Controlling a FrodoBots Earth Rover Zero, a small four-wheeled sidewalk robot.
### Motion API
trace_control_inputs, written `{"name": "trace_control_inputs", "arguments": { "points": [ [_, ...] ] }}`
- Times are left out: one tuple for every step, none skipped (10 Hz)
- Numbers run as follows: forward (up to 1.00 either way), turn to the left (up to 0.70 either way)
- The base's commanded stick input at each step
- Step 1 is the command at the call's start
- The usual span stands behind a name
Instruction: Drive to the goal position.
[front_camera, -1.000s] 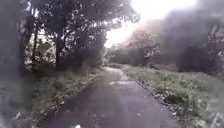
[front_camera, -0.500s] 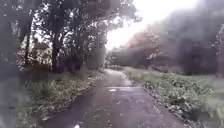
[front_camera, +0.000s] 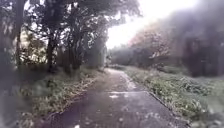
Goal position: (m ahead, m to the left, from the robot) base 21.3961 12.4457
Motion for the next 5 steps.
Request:
{"name": "trace_control_inputs", "arguments": {
  "points": [
    [0.85,0.0],
    [0.85,0.0],
    [0.85,0.0],
    [0.85,0.0],
    [0.85,0.0]
  ]
}}
